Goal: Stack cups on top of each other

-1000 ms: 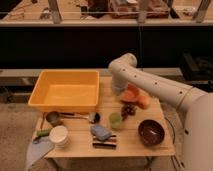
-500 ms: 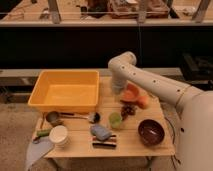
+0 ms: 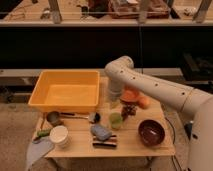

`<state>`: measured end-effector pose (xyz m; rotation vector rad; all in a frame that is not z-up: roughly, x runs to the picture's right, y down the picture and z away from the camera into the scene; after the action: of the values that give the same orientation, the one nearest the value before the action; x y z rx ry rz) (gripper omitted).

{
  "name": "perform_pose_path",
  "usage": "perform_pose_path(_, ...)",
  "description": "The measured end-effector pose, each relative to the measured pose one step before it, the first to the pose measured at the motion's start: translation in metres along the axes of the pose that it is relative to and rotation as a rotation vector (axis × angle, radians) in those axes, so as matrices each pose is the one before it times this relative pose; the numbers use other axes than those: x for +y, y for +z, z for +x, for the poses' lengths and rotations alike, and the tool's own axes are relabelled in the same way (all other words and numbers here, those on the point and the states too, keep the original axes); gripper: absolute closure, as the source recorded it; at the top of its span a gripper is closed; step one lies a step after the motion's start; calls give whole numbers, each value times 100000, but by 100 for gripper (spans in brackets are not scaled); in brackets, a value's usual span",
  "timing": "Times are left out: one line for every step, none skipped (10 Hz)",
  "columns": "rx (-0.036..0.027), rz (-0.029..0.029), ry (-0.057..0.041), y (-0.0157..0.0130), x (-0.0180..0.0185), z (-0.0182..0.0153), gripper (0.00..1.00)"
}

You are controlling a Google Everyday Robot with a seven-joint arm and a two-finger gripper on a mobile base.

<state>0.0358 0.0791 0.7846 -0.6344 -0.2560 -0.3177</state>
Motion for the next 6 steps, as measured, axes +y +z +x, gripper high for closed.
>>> perform_pose_path(-467,685,87,222,430,-16,58)
perform_pose_path(78,667,216,447,357,415,58)
perform_pose_path(56,58,-366,428,24,136,58)
perform_pose_path(-89,-199,-390,280,42,90,58)
perform_pose_path(-10,-469,-125,406,201,479,58)
perform_pose_path(-155,-1003,284,644,333,475,58)
